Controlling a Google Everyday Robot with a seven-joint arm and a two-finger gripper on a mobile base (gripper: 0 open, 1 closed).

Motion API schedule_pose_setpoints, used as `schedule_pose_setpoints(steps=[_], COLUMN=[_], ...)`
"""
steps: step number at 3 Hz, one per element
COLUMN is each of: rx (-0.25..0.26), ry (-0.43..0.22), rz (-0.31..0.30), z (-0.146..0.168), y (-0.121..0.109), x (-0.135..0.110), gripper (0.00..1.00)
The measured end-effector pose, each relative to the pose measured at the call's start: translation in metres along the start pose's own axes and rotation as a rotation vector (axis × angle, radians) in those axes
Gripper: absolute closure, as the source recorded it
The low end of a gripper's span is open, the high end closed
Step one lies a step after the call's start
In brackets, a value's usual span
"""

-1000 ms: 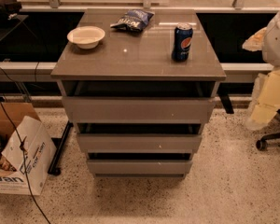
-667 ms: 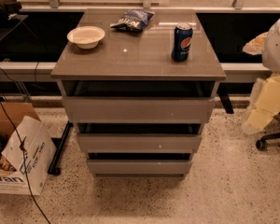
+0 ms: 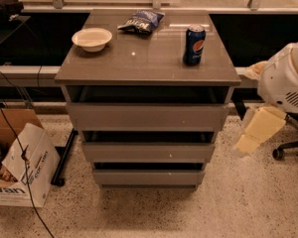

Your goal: Open bottom drawer

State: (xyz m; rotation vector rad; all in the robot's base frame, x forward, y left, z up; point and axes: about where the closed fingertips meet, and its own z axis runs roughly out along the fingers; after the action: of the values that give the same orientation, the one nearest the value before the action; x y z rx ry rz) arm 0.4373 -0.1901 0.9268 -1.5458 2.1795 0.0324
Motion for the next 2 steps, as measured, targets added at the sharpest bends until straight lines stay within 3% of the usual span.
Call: schedule_pose_setpoints(steps=[1, 2], rx=[-0.068, -0.071], ry=[-0.045, -0.047], rz=[0.039, 0.041], z=[0.0369, 0.0386], y=[0.0081, 0.0084], x=[0.0039, 0.0040], gripper=[0.00, 0.00])
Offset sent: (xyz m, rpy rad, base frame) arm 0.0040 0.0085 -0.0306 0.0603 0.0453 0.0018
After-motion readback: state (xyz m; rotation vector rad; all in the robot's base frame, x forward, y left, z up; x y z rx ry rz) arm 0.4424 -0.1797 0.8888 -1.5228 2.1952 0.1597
